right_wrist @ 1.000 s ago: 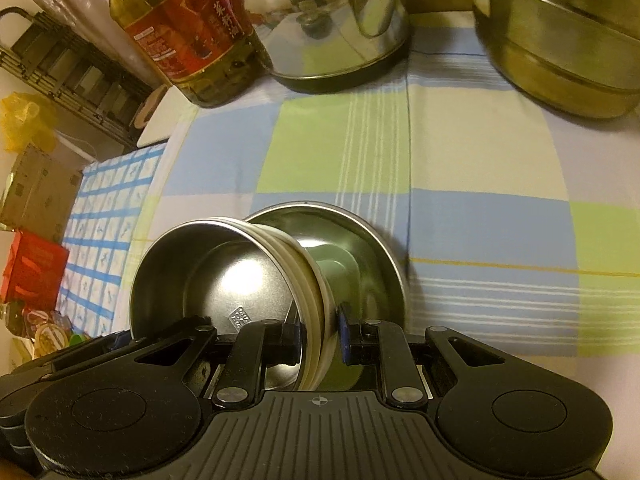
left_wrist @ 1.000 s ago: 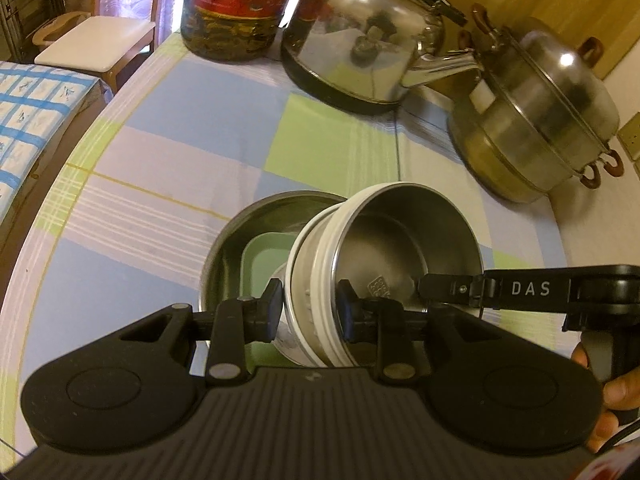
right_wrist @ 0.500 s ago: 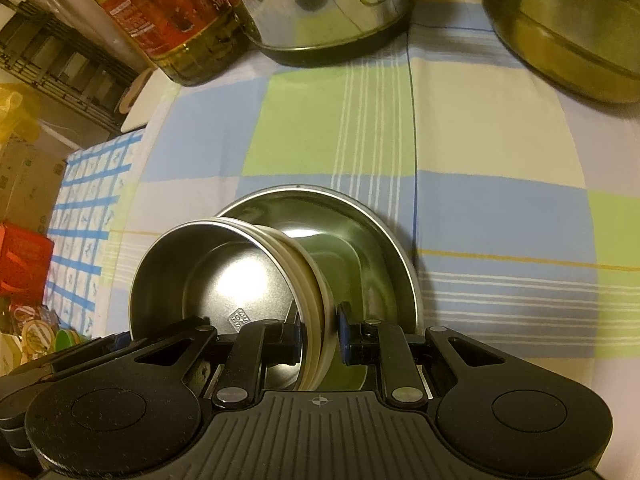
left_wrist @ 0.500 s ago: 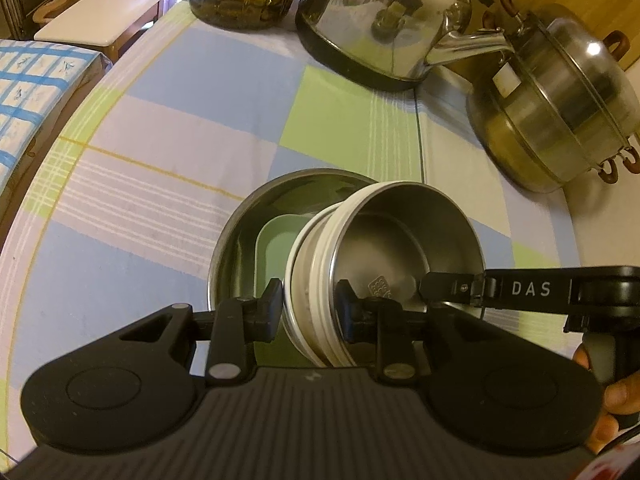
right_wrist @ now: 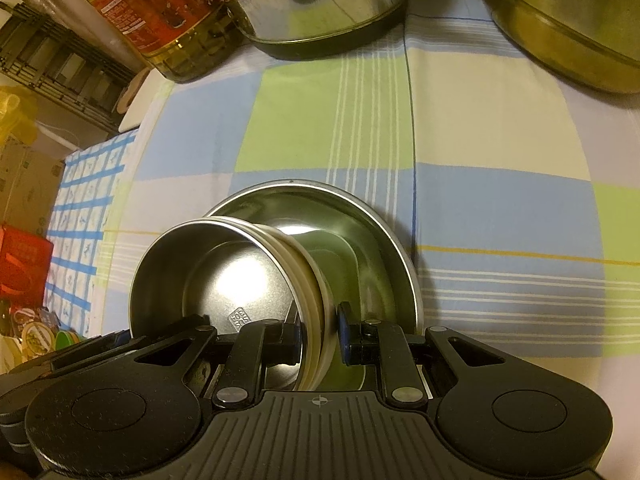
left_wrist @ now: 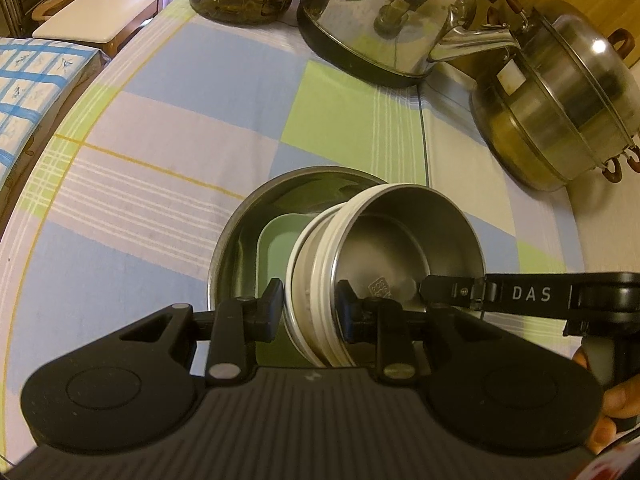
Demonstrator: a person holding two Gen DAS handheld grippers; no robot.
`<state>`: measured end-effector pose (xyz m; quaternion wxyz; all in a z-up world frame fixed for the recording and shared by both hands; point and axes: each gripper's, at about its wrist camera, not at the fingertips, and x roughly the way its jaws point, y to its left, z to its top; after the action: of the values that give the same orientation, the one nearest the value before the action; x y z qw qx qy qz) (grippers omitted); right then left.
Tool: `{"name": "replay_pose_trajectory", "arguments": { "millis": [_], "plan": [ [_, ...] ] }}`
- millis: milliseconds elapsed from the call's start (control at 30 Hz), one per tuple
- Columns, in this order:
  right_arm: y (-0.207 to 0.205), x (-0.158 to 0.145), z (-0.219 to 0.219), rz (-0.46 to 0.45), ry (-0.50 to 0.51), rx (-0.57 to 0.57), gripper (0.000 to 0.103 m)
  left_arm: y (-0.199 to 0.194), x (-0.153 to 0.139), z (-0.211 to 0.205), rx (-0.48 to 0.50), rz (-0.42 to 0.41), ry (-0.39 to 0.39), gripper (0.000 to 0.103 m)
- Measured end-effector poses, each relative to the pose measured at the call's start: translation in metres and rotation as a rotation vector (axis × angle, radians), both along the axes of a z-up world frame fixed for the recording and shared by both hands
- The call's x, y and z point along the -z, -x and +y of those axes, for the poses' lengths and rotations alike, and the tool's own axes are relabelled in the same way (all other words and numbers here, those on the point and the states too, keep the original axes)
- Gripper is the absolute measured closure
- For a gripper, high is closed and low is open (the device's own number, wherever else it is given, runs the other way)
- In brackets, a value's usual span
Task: Organize plates and bowls
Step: 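Carry the bowl stack with the right tool over the steel plate, then lower the bowl stack onto the green plate inside the steel plate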
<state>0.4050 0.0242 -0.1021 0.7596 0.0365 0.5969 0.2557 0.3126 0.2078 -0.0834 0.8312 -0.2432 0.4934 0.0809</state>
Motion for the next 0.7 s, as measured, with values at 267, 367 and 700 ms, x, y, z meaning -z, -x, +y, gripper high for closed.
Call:
{"name": "replay_pose_trajectory", "arguments": {
  "millis": [267,367,700],
  "plan": [
    [0.0003,0.0065,-0.0047,0.015,-0.019,0.009,0.085,0.0008,0.0,-0.0018,0.01,-0.021,-0.026,0.079],
    [0.0008,0.0068,-0.0052,0.013,-0.021,0.005,0.085,-0.0005,0.0,-0.0029,0.015,-0.022,-0.036,0.08],
    [0.0055,0.0036,-0.01,-0.019,-0.046,-0.014,0.085,0.0016,0.0004,-0.0018,0.016,-0.029,-0.031,0.079]
  ]
}}
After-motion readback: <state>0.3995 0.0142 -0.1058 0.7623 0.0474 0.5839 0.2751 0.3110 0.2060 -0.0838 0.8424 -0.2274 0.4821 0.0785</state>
